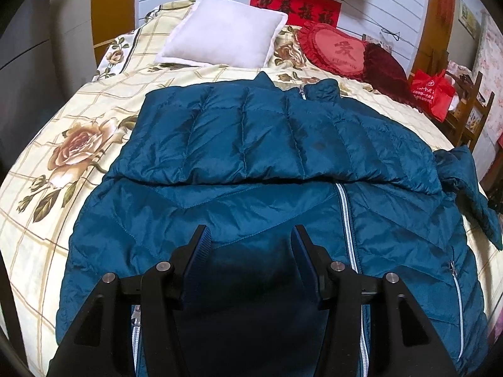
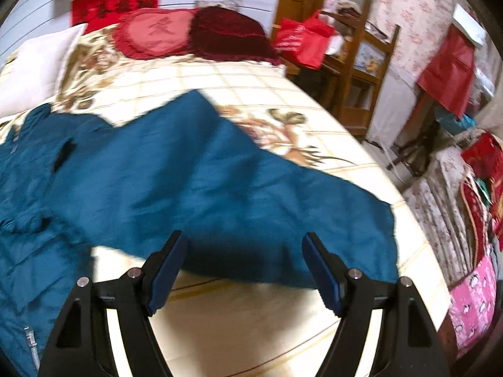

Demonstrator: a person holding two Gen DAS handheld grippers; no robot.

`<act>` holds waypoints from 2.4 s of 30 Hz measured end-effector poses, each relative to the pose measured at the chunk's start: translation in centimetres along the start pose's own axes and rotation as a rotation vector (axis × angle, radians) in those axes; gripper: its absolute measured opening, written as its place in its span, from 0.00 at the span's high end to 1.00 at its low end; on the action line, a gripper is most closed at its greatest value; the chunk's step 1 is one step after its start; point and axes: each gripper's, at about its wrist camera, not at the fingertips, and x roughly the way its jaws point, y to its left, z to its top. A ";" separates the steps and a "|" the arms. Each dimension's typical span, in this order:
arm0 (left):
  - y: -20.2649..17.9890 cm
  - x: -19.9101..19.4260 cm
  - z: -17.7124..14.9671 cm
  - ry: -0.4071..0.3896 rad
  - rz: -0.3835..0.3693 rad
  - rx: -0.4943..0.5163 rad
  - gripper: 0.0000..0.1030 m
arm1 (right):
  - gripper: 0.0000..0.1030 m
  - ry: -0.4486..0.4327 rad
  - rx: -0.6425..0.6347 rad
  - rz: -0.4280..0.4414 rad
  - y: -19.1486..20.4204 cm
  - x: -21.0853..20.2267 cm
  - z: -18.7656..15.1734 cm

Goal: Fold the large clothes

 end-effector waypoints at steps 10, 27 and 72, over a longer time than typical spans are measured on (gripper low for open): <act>-0.2 1.0 -0.2 0.035 -0.005 0.002 0.38 | 0.23 0.068 0.285 -0.088 -12.0 5.7 0.3; 0.6 1.1 0.3 0.043 -0.001 -0.014 0.38 | 0.78 0.084 0.404 0.065 -16.6 9.4 -1.9; 15.2 -4.1 4.2 -0.086 0.047 -0.366 0.38 | 0.42 0.158 -0.469 0.958 52.8 -9.9 -1.1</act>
